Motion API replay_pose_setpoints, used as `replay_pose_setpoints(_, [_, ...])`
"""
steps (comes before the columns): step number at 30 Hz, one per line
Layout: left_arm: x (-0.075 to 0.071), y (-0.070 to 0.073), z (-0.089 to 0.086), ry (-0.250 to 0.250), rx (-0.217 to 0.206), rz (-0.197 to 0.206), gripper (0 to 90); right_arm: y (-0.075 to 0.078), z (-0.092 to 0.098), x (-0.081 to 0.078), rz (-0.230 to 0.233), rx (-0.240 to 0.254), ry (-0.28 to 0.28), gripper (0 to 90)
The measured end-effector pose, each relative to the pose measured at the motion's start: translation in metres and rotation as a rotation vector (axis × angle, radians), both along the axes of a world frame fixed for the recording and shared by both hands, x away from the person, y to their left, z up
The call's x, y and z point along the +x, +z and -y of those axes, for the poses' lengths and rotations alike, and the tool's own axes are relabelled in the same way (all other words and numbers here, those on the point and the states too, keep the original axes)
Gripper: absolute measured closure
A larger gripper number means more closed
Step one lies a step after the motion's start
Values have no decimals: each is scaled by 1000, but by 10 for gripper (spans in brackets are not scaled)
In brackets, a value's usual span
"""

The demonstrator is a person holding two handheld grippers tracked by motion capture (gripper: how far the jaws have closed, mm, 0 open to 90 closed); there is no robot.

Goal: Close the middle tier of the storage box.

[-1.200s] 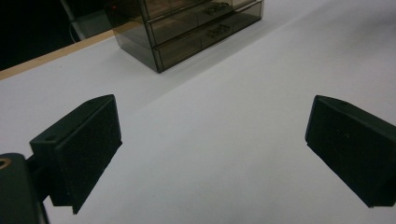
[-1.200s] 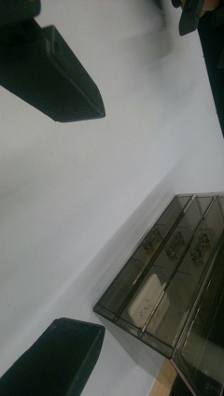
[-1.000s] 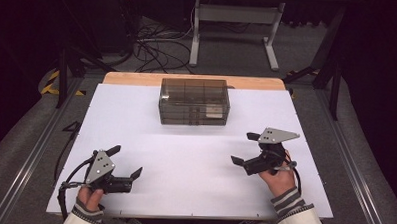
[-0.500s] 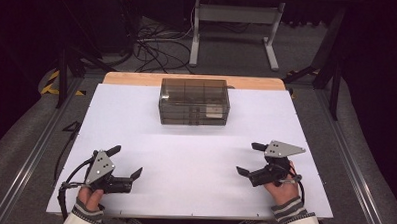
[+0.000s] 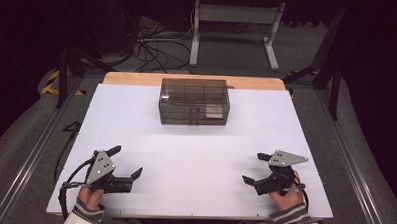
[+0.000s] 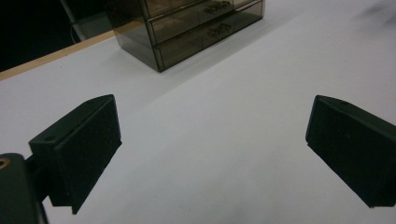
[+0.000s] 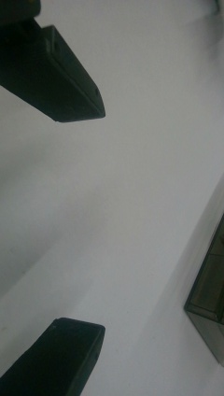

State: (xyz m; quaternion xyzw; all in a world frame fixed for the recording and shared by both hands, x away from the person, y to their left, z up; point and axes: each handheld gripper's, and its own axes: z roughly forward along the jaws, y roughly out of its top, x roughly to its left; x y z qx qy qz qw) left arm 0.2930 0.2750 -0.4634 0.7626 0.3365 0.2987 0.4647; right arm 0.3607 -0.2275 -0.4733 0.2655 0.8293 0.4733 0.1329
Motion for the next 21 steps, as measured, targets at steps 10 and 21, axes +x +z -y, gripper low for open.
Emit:
replay_pose_setpoints(10, [1,-1,2,17,-6,0,40,0,-2,2,-7,1,12,6])
replay_pose_setpoints(21, [2,-3,3,6,3,1,40,0,-3,1,1,-15,10,5])
